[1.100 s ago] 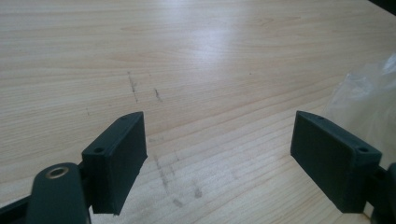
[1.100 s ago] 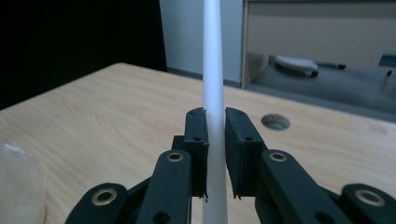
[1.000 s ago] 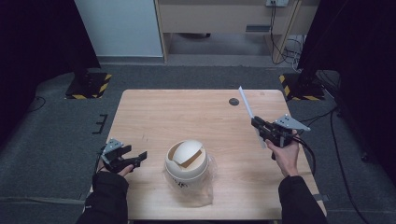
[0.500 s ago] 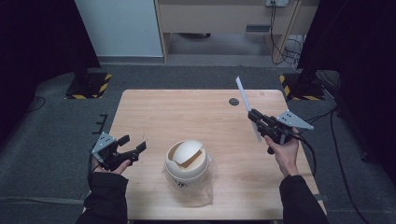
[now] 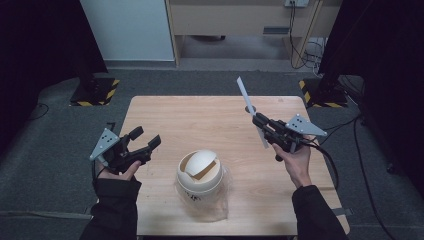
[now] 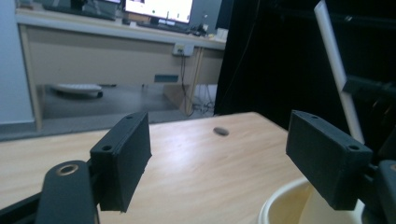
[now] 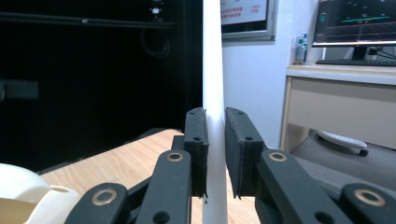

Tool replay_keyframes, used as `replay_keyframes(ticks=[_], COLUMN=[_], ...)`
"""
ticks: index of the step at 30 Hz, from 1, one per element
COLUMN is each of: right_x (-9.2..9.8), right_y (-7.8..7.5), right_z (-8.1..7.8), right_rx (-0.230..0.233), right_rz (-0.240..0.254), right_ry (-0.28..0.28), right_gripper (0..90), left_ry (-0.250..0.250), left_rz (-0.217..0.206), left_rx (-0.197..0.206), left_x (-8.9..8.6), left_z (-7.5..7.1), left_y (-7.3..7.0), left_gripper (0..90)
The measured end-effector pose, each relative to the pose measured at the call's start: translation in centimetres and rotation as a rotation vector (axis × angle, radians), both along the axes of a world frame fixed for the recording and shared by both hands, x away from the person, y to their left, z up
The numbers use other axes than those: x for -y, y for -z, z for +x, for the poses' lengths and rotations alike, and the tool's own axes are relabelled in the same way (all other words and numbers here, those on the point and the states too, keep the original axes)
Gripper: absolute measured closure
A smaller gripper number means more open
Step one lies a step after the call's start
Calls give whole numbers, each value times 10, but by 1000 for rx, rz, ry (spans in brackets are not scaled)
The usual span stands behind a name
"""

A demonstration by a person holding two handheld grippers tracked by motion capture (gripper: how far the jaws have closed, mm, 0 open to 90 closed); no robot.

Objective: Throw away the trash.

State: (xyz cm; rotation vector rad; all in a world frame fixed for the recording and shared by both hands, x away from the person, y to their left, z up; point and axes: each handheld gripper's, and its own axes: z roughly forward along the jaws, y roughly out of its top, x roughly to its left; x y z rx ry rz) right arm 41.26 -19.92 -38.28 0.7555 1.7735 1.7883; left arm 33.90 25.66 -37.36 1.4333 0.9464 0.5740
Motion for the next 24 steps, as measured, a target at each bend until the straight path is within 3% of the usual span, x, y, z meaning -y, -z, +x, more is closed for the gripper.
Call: replay_keyframes(ticks=[8, 21, 24], right_x=[-18, -30, -32], right_y=[-1, 2, 4], right_z=[-1, -2, -2], right_rx=[11, 21, 20], right_rz=[-4, -6, -7], right_ry=[-53, -104, -113], right_gripper=[797, 797, 797], left_ry=[55, 134, 164], left_rz=[-33, -31, -24], left_rx=[40, 45, 29], left_x=[35, 88, 107], left_z=[18, 47, 58], left_y=[-22, -46, -49], left_gripper=[261, 311, 318])
